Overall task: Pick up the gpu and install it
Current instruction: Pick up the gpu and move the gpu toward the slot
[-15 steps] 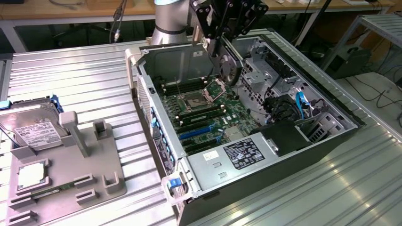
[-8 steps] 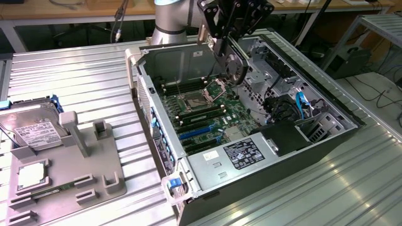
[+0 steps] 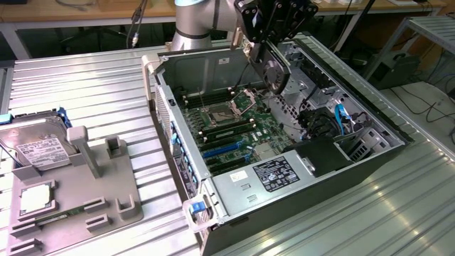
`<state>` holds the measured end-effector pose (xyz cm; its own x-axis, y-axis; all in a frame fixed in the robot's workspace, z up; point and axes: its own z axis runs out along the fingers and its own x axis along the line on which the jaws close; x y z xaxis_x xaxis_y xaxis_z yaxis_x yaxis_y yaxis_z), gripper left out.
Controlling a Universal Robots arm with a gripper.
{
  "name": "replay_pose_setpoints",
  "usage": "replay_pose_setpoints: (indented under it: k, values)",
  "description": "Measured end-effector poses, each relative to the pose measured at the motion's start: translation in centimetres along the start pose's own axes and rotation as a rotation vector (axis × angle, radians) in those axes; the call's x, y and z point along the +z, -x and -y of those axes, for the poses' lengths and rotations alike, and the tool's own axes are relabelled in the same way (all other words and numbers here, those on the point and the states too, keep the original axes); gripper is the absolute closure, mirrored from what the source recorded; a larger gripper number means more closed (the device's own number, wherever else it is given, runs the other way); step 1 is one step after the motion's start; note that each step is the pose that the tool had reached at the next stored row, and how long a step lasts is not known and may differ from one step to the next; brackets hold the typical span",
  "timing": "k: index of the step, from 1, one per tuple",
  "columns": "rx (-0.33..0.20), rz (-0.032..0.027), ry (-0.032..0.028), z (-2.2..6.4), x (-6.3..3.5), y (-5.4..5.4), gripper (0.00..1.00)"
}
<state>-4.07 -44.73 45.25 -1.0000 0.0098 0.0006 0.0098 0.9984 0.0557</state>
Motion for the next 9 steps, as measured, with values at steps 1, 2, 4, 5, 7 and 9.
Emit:
replay_pose_setpoints:
  k: [1, 2, 4, 5, 7, 9]
  values:
    - [0.000, 0.0000, 0.0000, 0.00, 0.00, 0.2, 0.70]
    - [0.000, 0.0000, 0.0000, -0.01, 0.01, 0.4, 0.70]
    - [0.000, 0.0000, 0.0001, -0.01, 0.02, 0.8, 0.70]
    - [0.000, 0.0000, 0.0000, -0.01, 0.02, 1.1, 0.70]
    - [0.000, 0.0000, -0.0001, -0.02, 0.02, 1.5, 0.70]
    - [0.000, 0.0000, 0.0000, -0.02, 0.03, 1.8, 0.70]
